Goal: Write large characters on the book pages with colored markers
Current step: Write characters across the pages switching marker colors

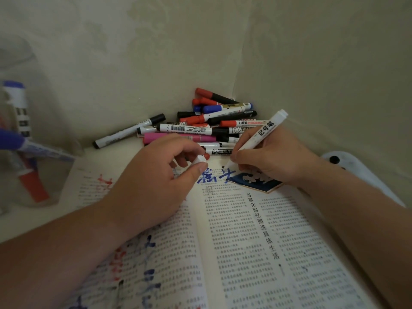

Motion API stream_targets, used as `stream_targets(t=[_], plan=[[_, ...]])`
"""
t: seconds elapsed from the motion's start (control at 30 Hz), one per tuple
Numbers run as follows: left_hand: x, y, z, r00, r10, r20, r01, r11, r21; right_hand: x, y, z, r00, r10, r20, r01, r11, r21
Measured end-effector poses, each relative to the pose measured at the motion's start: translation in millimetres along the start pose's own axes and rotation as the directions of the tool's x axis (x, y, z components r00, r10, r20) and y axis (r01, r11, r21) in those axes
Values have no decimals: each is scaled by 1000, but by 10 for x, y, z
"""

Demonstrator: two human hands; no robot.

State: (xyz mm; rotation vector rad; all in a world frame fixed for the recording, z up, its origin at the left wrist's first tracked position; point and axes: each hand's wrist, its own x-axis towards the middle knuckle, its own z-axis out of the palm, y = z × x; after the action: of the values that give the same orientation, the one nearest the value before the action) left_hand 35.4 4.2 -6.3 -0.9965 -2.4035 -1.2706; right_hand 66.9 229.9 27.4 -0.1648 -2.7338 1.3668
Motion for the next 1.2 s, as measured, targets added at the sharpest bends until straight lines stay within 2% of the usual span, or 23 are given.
stream_targets(t=[0.2,0.4,0.7,1.2], plan=[[0,21,-11,1000,0,25,0,1000,7,-9,-24,-1,1000,-5,22,5,1000,-8],[0,14,-12,1000,0,27,0,1000,2,-38,-24,-16,999,0,33,-2,997,71],[1,24,-13,1000,5,25,-5,1000,18,-51,-98,4,997,13,78,-10,999,-44],[-11,38,-33,1000,-7,17,6,999,41,12,-87,-40,997,72,-25,-74,988,-137]])
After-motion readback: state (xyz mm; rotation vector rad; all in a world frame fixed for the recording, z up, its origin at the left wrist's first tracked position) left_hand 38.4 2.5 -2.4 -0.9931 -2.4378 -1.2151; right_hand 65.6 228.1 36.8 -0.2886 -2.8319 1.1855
